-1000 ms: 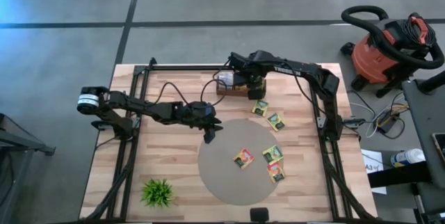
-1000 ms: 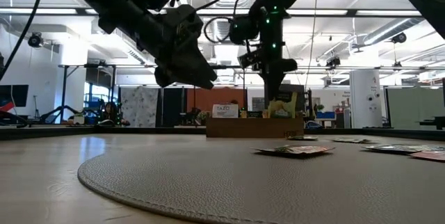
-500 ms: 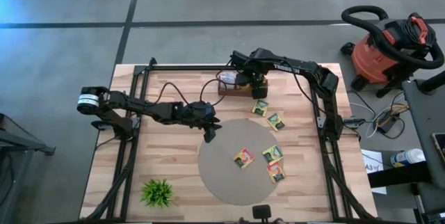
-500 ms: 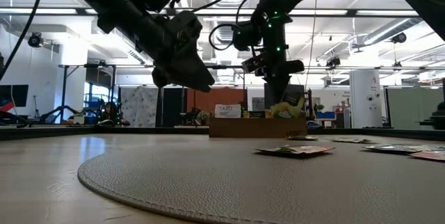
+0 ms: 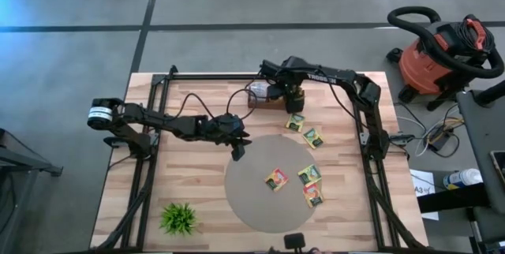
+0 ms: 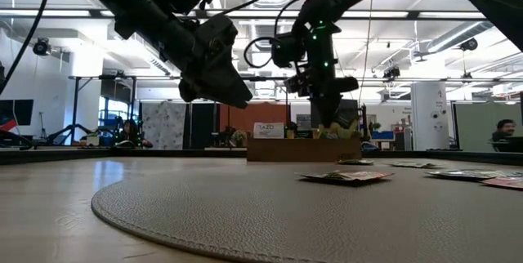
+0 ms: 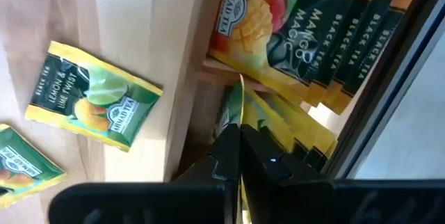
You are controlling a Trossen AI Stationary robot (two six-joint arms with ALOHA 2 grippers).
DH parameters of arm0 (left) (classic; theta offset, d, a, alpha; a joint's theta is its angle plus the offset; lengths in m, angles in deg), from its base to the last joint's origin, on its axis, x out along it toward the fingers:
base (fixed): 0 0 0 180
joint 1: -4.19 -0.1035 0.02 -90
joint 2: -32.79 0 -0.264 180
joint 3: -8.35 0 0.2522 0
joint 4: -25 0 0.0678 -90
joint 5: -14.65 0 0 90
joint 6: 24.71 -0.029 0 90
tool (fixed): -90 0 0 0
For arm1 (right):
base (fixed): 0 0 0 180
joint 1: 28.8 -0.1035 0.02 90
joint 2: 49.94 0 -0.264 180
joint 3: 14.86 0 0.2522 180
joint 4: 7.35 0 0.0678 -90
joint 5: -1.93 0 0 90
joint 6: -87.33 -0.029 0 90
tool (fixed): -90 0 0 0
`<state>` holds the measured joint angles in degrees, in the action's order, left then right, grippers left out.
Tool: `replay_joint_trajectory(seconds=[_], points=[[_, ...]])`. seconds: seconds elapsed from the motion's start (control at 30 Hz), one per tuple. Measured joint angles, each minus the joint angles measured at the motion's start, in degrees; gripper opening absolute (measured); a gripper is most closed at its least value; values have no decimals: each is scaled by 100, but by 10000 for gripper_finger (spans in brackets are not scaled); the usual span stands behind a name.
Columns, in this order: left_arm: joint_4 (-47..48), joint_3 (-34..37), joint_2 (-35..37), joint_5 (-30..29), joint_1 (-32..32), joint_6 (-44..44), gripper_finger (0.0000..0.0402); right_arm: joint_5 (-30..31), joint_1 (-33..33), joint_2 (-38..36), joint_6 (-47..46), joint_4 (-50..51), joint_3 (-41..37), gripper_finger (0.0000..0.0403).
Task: Pick & Place Tea
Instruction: Put the yellow tea bag into the right section of the wooden organizer
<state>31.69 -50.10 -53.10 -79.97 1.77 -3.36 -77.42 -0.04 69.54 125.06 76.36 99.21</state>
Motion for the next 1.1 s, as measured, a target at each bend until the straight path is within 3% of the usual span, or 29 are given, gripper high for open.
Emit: replay_joint_trajectory(seconds=[0.33,0.6,0.87,1.1], points=[[-175,2,0,1,-14,-27,140,-109,-259,-134,-515,329,350,8],[-451,-275,0,-29,-111,-507,140,-1577,-760,-424,-1331,694,1100,8],[-483,-841,0,-349,-133,-1087,140,-1674,-1558,-435,-1335,787,1179,8],[-376,-861,0,-361,-128,-1108,140,-1574,-1736,-434,-1495,773,1141,8]])
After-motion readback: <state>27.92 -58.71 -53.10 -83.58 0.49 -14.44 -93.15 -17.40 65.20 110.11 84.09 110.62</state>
